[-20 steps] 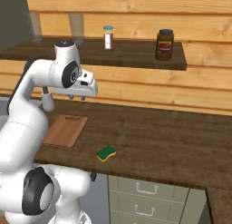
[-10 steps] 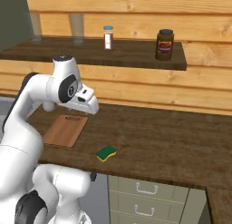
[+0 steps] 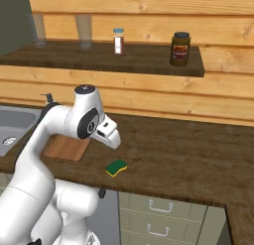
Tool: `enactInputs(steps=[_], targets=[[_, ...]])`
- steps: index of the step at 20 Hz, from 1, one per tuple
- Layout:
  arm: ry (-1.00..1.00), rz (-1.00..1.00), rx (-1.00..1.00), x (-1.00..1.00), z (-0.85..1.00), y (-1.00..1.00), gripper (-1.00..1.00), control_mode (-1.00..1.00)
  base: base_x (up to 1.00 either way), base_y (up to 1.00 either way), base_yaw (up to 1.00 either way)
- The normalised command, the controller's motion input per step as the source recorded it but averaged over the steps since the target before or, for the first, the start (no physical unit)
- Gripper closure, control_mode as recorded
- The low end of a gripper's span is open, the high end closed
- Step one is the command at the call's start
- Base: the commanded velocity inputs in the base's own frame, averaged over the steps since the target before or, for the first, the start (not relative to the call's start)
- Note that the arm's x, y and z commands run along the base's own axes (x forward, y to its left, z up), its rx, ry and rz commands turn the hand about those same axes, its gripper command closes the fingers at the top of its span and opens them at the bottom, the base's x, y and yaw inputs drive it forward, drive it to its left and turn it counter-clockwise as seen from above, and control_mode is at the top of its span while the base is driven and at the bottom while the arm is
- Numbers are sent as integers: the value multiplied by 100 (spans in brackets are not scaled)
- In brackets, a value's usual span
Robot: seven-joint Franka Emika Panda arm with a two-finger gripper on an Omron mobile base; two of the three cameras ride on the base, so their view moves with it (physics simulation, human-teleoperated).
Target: Pick up the sponge from the counter and clean the cutting board by briefly scrubbing or pressing down on the cutting board. Once finished, release the sponge.
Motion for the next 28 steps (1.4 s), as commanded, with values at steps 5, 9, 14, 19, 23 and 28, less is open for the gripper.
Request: enactInputs(steps=[5, 9, 14, 19, 23, 28], targets=[[0, 0, 0, 2, -16, -1, -100, -100, 0, 0, 0], [0, 0, 0, 9, -33, 0, -100, -100, 0, 0, 0], [0, 0, 0, 17, -44, 0, -100, -100, 0, 0, 0], [0, 0, 0, 27, -35, -3, -100, -100, 0, 0, 0], [0, 0, 0, 14, -32, -18, -100, -100, 0, 0, 0], [0, 0, 0, 16, -26, -11, -100, -100, 0, 0, 0]])
